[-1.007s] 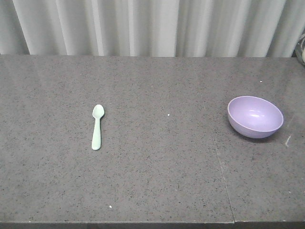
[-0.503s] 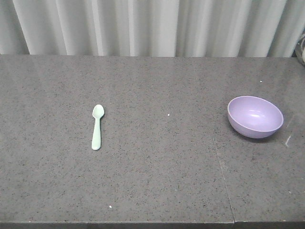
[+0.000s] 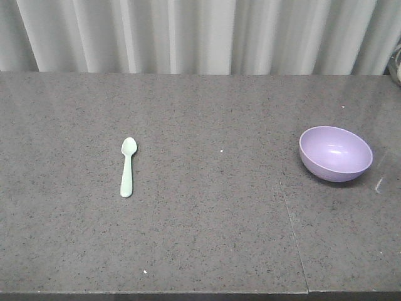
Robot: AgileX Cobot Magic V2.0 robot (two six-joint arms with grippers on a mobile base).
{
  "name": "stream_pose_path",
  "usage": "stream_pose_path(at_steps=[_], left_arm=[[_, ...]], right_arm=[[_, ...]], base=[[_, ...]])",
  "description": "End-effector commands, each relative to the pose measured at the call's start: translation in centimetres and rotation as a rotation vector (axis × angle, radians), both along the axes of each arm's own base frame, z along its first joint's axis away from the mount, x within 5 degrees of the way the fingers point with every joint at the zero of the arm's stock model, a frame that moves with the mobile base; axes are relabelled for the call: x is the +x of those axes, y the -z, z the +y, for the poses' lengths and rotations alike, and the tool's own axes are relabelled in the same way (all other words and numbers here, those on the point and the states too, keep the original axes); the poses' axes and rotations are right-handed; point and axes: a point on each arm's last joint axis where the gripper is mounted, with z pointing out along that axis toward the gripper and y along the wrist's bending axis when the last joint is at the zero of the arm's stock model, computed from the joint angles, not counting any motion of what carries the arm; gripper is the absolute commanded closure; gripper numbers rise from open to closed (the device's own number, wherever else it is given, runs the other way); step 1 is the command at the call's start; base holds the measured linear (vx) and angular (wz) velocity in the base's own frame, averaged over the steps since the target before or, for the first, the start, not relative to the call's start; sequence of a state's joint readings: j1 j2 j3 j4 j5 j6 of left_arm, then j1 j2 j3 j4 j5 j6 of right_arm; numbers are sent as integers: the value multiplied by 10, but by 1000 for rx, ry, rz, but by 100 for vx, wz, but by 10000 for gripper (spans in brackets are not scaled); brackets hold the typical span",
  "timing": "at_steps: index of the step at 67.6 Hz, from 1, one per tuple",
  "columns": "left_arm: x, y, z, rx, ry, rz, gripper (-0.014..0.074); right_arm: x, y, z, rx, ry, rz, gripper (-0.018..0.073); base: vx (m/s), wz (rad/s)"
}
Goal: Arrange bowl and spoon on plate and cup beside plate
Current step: 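Position the base at the counter, both grippers above spoon and bowl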
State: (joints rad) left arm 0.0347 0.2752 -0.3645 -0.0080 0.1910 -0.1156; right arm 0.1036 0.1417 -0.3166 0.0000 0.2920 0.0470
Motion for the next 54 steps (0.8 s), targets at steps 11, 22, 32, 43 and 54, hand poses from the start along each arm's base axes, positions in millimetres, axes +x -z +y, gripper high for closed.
stream_pose_path(at_steps=[11,22,32,43,54], left_arm=[[52,-80,1,24,9,249,603],[92,-109,3,55,25,448,603],[126,-109,1,21,50,608,603],[150,-98,1,-1,69,760,603],[156,-94,1,-3,70,782,603]], right_arm=[[24,-73,1,-48,17,226,570],[55,-97,3,-69,19,458,570],[85,-107,6,-78,17,567,570],[105,-102,10,-70,5,682,570],[110,-99,15,-22,-28,711,570]], base=[[0,0],[0,0],[0,0],[0,0],[0,0]])
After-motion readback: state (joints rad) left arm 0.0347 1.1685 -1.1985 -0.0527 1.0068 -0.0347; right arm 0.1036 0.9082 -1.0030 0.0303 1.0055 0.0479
